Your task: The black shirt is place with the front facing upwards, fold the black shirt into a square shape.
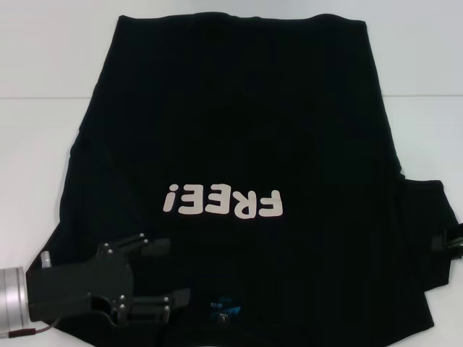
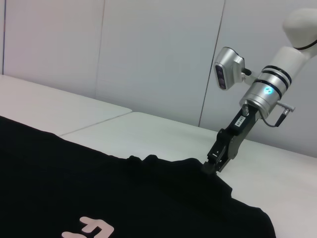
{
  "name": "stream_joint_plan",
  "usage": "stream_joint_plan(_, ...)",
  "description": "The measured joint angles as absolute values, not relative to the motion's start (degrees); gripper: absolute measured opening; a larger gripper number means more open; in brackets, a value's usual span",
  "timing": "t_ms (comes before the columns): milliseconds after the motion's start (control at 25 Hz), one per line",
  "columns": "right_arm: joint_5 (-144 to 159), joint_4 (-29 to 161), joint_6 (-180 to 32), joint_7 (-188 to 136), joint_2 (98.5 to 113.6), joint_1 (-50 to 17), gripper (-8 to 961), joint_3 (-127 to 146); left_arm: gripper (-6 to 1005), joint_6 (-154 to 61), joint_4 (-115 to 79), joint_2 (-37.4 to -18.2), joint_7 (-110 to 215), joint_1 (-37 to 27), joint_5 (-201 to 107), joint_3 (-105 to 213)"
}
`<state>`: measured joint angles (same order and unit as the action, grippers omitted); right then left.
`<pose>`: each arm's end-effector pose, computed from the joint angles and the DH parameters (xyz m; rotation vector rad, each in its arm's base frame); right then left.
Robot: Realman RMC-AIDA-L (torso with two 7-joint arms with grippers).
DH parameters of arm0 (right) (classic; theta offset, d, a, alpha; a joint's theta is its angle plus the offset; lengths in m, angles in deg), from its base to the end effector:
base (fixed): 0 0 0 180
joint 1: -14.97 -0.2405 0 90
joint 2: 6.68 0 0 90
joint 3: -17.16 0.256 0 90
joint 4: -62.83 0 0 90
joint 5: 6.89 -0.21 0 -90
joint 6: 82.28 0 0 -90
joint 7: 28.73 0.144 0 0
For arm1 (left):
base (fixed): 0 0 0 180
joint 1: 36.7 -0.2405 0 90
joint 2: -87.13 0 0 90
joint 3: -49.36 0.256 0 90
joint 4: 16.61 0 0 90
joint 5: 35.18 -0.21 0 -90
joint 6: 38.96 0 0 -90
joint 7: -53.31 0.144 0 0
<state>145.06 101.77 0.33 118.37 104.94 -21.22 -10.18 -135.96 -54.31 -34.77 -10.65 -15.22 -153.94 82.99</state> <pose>0.3401 0.3487 0.0605 -1.9088 2.0305 0.1403 -0.2965 0.2665 -0.0117 -2.7343 -0.4908 -0.7483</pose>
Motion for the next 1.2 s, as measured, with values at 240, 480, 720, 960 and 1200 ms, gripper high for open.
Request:
stream_joint_plan(240, 145.1, 101.5, 0.0, 118.5, 104.75, -21.7, 298, -10.9, 921, -135.2, -54.2, -34.77, -10.7, -15.0, -153.9, 82.9)
stream_joint_plan(480, 145.1, 101.4, -0.1, 118.8, 104.66, -22.0, 118, -11.6, 921, -134.3, -54.1, -34.77, -10.6, -14.7, -153.9, 83.0)
stream_joint_plan(720, 145.0, 101.8, 0.2, 119.1, 104.47, -22.1, 67, -12.3, 921, -134.1, -54.1, -34.77, -10.8, -14.5, -153.7, 82.9)
stream_joint_plan(960, 144.3, 104.2, 1.4, 119.1, 103.68, -21.2, 69, -11.2, 922, -134.1, -53.6, -34.64, -10.8, -14.8, -153.5, 82.9)
stream_joint_plan(1200, 141.5, 108.0, 3.3, 118.7, 102.94, -20.1, 70, -9.8, 922, -134.1, -53.4, -34.44, -11.0, -15.0, -153.4, 82.7)
